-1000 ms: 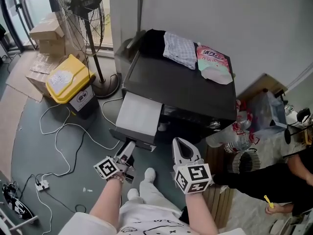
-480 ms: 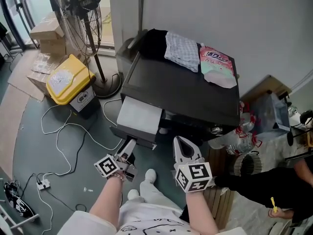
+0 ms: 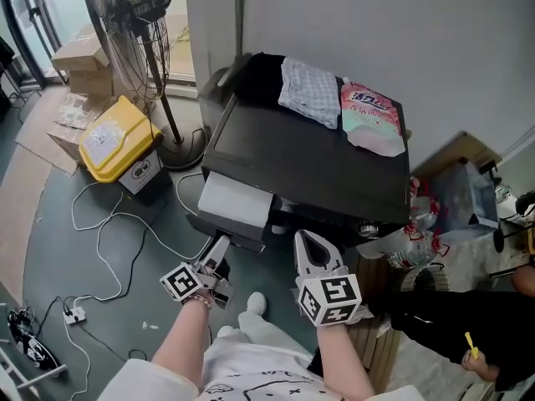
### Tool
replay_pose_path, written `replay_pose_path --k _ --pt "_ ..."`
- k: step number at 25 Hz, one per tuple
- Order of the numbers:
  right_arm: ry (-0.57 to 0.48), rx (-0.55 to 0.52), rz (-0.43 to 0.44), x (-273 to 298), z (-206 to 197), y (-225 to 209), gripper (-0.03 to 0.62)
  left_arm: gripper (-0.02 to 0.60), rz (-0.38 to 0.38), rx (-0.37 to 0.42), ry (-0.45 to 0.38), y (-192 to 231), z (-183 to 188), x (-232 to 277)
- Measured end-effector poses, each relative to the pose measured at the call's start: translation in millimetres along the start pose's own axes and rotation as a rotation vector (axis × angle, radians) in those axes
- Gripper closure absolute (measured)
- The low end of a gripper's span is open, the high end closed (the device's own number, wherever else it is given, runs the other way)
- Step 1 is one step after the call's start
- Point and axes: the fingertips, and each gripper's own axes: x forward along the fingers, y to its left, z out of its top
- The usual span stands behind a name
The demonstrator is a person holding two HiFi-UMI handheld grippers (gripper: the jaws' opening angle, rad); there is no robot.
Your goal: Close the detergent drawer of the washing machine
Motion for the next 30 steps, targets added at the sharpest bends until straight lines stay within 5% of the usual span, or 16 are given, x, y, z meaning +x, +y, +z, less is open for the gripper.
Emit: replay_pose_path --k 30 --pt "-0.018 -0.018 0.048 39 20 -48 0.594 0.264 -0.006 -0.021 -0.078 2 28 83"
